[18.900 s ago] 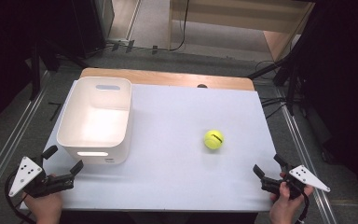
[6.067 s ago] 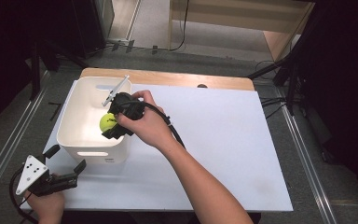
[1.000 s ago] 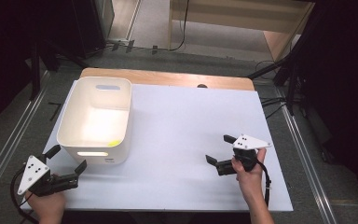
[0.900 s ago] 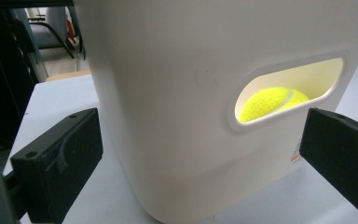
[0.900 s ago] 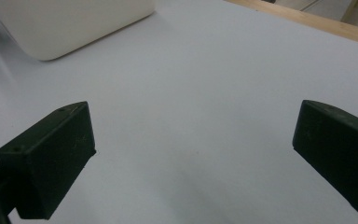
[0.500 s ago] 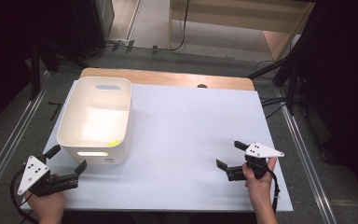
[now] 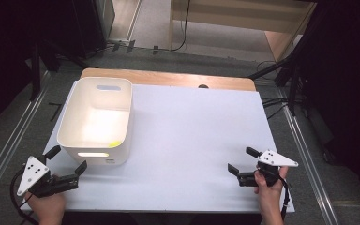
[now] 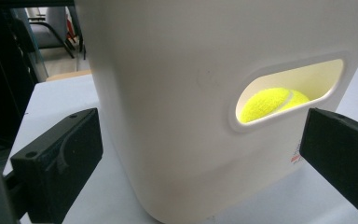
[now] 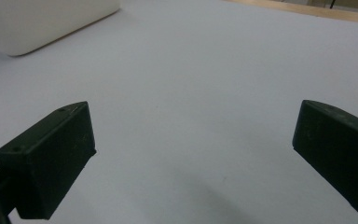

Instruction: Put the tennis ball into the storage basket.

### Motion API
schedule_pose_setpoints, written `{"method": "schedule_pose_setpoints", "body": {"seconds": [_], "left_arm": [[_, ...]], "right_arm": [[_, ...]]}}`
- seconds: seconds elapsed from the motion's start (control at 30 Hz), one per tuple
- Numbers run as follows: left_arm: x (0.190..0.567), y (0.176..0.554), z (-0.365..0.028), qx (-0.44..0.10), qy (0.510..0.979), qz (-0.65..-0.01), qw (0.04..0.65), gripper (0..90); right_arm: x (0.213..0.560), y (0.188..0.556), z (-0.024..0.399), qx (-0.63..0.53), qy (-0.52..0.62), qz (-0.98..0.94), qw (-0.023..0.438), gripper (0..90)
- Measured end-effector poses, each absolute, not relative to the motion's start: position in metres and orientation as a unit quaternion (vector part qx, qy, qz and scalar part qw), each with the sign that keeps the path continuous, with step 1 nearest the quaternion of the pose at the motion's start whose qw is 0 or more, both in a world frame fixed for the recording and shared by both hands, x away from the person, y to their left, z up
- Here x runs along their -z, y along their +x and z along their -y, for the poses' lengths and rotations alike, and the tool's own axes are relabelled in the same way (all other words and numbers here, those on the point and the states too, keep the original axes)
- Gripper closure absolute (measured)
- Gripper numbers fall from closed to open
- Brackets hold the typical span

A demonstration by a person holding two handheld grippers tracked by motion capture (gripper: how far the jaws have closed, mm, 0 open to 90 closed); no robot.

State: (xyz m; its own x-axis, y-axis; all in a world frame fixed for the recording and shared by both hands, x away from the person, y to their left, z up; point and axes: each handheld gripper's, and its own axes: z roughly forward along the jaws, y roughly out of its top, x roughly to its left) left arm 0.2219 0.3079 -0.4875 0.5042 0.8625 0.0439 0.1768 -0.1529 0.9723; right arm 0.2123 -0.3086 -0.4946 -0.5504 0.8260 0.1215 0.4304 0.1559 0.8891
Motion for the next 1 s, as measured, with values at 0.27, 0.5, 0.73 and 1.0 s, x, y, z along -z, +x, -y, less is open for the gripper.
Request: {"method": "schedule_pose_setpoints", "body": {"seconds": [0.27, 0.5, 0.73, 1.0], "left_arm": [[0.487, 0.222, -0.308, -0.324, 0.685, -0.379, 0.531, 0.0], [0.487, 0.223, -0.309, -0.324, 0.685, -0.38, 0.531, 0.0], [0.487, 0.223, -0.309, -0.323, 0.684, -0.38, 0.532, 0.0], [0.487, 0.224, -0.309, -0.323, 0.684, -0.382, 0.531, 0.0]], "right_arm": [[0.498, 0.202, 0.33, -0.497, 0.445, -0.712, 0.218, 0.0], [0.5, 0.193, 0.346, -0.503, 0.457, -0.697, 0.23, 0.0], [0.507, 0.189, 0.359, -0.504, 0.461, -0.69, 0.239, 0.0], [0.509, 0.19, 0.362, -0.516, 0.46, -0.683, 0.236, 0.0]]}}
